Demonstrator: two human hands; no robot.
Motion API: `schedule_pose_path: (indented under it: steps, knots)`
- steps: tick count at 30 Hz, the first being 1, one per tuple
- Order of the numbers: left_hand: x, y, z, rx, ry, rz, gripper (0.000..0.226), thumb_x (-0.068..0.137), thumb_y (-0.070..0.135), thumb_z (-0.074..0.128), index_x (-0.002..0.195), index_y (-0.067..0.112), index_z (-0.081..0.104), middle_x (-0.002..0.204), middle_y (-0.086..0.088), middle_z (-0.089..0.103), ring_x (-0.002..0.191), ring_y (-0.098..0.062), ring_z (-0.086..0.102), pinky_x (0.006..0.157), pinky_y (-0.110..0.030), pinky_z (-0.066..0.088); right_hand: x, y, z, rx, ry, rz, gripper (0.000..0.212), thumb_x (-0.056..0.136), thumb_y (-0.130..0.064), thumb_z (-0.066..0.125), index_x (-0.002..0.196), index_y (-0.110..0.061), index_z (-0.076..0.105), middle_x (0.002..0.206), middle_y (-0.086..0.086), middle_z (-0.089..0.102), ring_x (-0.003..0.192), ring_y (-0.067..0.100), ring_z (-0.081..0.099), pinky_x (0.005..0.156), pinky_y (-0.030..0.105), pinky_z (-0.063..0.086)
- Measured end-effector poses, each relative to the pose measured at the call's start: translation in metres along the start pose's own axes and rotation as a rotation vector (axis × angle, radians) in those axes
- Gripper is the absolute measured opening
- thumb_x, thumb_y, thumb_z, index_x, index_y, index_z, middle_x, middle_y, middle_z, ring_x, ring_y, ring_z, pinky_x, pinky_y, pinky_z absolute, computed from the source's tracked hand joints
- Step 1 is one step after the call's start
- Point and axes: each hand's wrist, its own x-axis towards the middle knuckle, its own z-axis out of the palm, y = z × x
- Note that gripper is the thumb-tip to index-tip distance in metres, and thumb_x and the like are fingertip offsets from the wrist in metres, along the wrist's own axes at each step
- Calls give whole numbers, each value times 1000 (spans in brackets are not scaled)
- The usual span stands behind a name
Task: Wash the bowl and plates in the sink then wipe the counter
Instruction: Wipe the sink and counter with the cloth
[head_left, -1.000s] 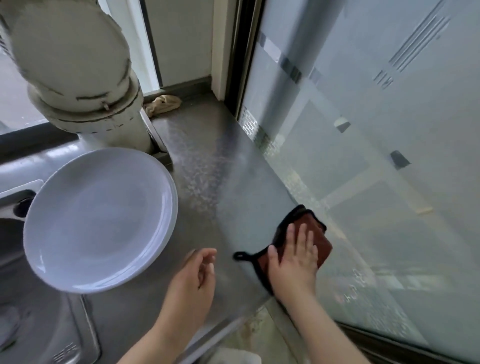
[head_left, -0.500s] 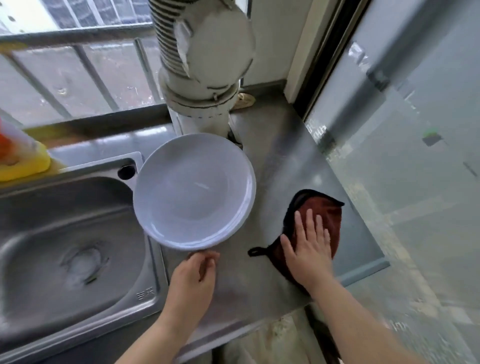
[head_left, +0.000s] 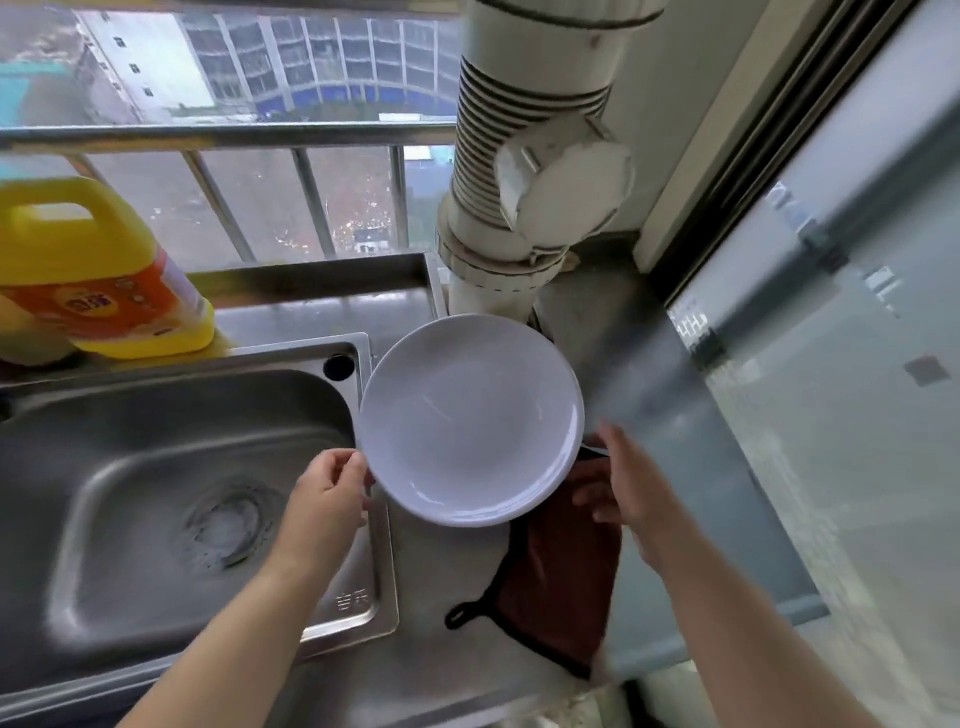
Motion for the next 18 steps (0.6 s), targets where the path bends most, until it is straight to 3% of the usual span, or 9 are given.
schedule_pose_path:
  steps: [4,6,10,12,14,18]
  knots:
    - [2,8,3,73,15,-17,11,93,17,54,102,15,59,93,-3,65,88,-24,62,84,-44,52,11,-5,14,-233,-42,-59,23,87,-32,57,93,-10,59,60,2,62,53,14,59,54,30,45]
    - [0,10,4,69,23,-11,11,91,13,55,101,14,59,91,-4,66,86,-24,62,82,-42,53,11,1,15,-245,-25,-96,18,85,-27,58,88,-9,57,55,1,60,51,14,58,58,33,48]
    - [-5,17,7,21,62,46,12,90,8,54,99,13,60,89,-8,65,80,-23,59,69,-32,48,5,2,13,-141,20,-159,21,77,-30,59,82,-10,57,60,3,59,52,14,55,57,36,48]
    - [-7,18,10,50,80,79,12,88,9,56,97,16,61,92,-7,64,83,-22,60,69,-31,47,4,6,10,-106,49,-169,37,65,-43,56,84,-11,60,71,7,65,63,21,60,62,40,51]
    - [-9,18,14,64,85,114,11,87,10,58,93,19,62,93,-8,65,85,-25,61,66,-30,47,1,14,3,-32,53,-171,41,65,-44,56,90,-12,62,82,8,70,75,25,66,70,44,54]
    - [-21,31,31,-46,14,156,12,88,7,59,95,17,61,87,-4,66,83,-20,62,60,-21,44,-11,30,-13,211,62,-169,6,90,-7,56,94,-7,60,70,-5,67,59,5,60,53,22,47]
